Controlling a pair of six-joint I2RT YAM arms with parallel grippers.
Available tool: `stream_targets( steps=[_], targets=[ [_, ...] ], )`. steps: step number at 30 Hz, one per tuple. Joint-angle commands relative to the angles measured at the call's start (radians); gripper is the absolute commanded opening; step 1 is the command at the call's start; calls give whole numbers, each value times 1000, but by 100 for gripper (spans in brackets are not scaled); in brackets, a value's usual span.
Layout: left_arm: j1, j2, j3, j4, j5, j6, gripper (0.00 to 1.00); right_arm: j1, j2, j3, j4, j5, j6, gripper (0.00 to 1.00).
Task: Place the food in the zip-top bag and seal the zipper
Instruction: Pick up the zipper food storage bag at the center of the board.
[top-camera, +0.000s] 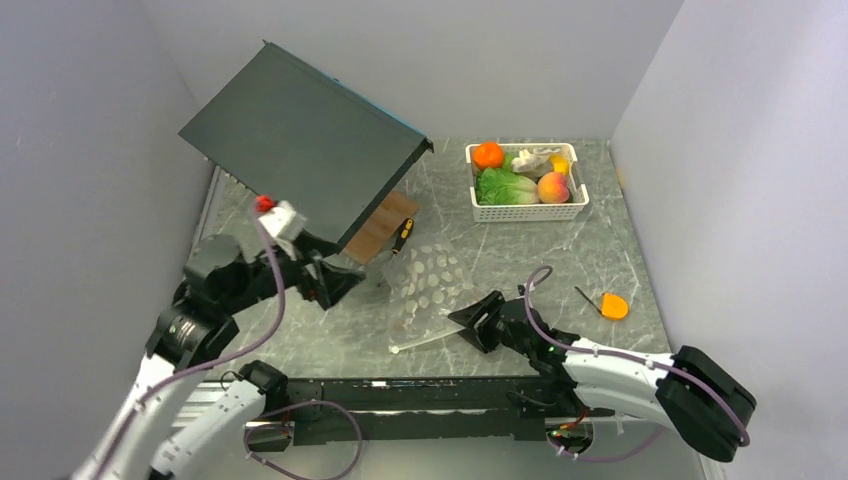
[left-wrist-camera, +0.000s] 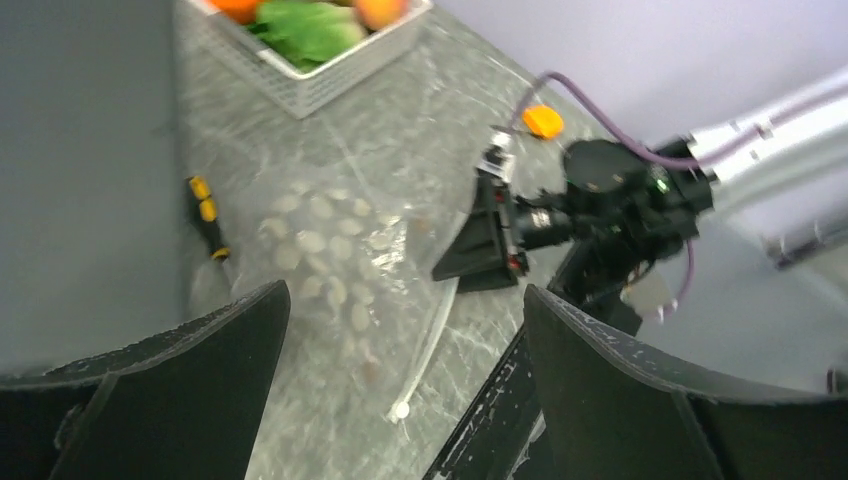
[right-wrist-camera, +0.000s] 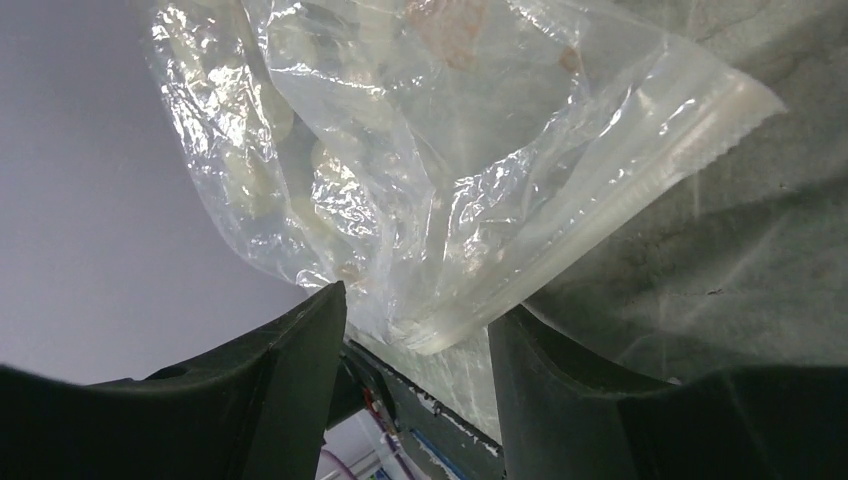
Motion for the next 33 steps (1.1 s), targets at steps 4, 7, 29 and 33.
stream_targets(
  steps=[4, 7, 29, 33],
  targets=[
    [-708, 221, 140, 152, -747, 246, 94, -7, 68, 10, 161, 8, 38, 48],
    [-813, 253, 84, 255, -855, 271, 93, -10, 44, 18, 132, 1, 15, 17],
    [-1172, 802, 175, 168, -1464, 44, 62, -11, -202, 527, -749, -160, -175, 0],
    [-1178, 826, 196, 124, -1447, -4, 56, -11, -200, 573, -791, -155, -160, 0]
  ],
)
